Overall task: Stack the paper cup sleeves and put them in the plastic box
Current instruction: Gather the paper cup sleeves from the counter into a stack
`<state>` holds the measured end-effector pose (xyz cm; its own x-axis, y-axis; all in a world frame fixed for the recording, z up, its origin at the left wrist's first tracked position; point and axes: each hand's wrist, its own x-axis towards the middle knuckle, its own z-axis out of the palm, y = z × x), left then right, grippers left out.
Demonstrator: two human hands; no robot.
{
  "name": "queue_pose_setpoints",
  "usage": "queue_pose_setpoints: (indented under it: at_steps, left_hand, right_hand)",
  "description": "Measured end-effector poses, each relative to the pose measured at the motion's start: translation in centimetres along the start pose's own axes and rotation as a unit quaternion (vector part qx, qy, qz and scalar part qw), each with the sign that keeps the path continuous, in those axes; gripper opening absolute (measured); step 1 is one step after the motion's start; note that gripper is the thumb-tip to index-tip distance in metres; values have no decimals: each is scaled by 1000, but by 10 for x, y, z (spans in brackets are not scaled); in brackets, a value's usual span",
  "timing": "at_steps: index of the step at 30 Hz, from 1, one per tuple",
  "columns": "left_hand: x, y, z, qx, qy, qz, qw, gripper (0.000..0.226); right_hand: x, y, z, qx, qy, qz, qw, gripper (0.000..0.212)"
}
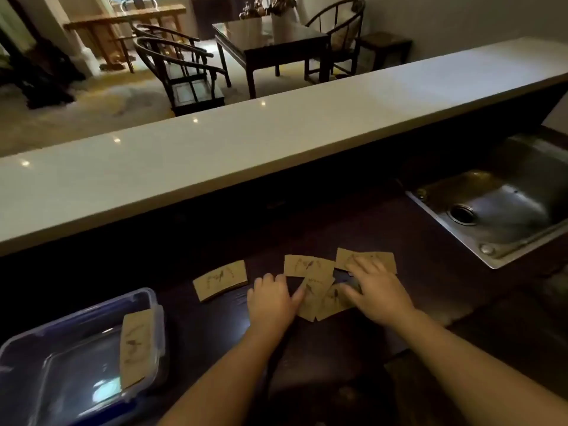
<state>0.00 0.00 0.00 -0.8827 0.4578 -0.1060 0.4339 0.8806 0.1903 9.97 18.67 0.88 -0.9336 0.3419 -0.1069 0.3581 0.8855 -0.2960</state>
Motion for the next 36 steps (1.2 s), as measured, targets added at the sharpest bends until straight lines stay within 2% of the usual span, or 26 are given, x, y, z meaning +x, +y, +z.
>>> queue_pose_setpoints:
  at_steps: [3, 6, 9, 12, 15, 17, 19, 22, 24, 26, 27, 29, 30, 31, 34, 36]
  left_hand:
    - [5, 8, 13, -9, -62, -34, 997, 66]
    - [9, 16, 19, -21, -75, -52, 996, 75]
    - [16, 20, 23, -22, -78, -59, 995, 83]
    - [24, 23, 25, -41, -89, -56, 994, 82]
    - [30, 23, 26, -97, -114, -67, 986, 74]
    - [33, 20, 22, -161, -134, -74, 975, 59]
    - [34, 14, 17, -257, -160, -81, 950, 40]
    - [28, 2, 6, -365, -195, -66, 908, 25]
    - [20, -8, -4, -435, -219, -74, 870, 21]
    - [11, -20, -11, -516, -244, -114, 813, 27]
    - [6, -27, -13, -572, -254, -147, 766, 28]
    - [-5, -39, -12, -685, -261, -219, 643, 32]
    - [-10, -44, -11, -725, -253, -245, 592, 33]
    - [-14, -48, -9, -752, -241, -257, 556, 33]
    - [-23, -55, -5, -807, -220, -262, 481, 36]
    - [-26, -54, -4, -807, -241, -275, 464, 37]
  right_hand:
    - [1, 12, 11, -19, -59, -1, 998, 63]
    - [4, 18, 17, -13, -118, 0, 993, 73]
    - [10, 22, 19, -31, -143, -4, 989, 83]
    - [17, 22, 21, -48, -153, -9, 987, 88]
    - [25, 24, 20, -24, -164, -7, 986, 92]
    - [29, 24, 19, -14, -173, -9, 985, 91]
    - [33, 24, 17, -11, -180, -11, 984, 87]
    - [38, 22, 16, -16, -175, -17, 984, 80]
    - [38, 22, 16, 1, -157, -25, 987, 68]
    - [35, 22, 15, 36, -143, -45, 988, 52]
    - [33, 21, 14, 70, -141, -55, 986, 42]
    - [29, 20, 11, 179, -149, -56, 971, 26]
    - [27, 19, 7, 246, -154, -40, 956, 22]
    - [26, 19, 3, 311, -156, -15, 937, 19]
    - [23, 13, -11, 454, -155, 47, 876, 21]
    - [24, 2, -18, 533, -176, 43, 827, 34]
